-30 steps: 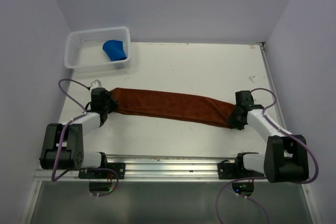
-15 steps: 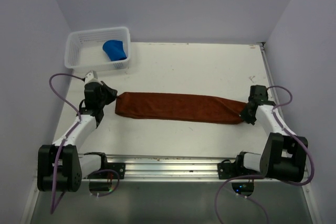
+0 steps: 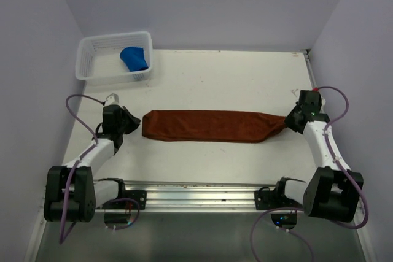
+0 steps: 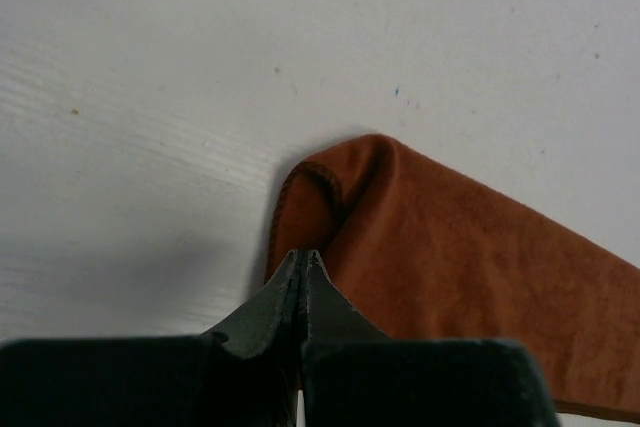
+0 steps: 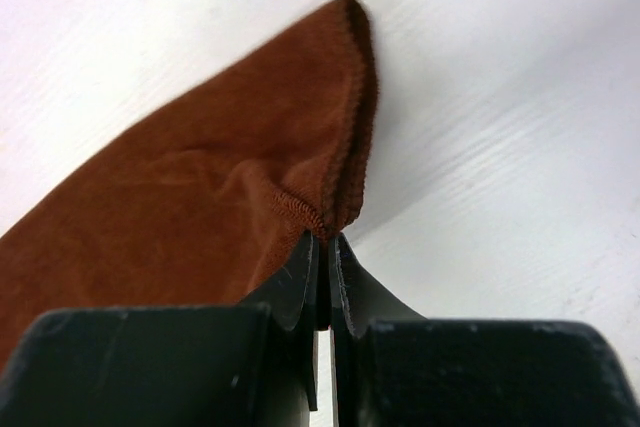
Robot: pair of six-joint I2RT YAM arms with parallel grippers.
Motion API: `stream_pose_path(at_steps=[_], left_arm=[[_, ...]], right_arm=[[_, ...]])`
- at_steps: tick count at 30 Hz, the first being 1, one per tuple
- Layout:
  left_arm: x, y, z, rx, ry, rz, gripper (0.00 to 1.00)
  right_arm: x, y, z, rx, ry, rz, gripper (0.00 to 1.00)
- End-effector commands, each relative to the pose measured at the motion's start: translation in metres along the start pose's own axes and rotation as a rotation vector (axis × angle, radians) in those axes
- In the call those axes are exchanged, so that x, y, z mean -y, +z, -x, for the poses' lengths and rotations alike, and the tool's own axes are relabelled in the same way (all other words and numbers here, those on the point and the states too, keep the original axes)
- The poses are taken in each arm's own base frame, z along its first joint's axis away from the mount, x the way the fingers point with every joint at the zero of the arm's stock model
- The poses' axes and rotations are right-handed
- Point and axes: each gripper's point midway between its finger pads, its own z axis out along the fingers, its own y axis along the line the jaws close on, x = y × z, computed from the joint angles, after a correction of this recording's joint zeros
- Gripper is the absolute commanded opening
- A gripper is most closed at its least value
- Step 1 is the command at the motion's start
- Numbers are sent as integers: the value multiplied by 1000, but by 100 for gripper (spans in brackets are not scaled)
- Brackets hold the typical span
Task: Roll the towels
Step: Fold the towel
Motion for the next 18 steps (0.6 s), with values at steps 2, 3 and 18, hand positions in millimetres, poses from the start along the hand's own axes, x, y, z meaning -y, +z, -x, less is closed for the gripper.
stream_pose_path(at_steps=[2,3,18], left_arm=[[-3,7,-8,-11,-3,-19,0],[-3,8,-9,-14,0,-20,0],[-9,12,-23,-53,1,-19,0]], right_arm=[[-65,-23,25,74,-118,213,0],[-75,-24,23,68,-147,234,0],[-235,-70,-32,-9,-604,449,0]])
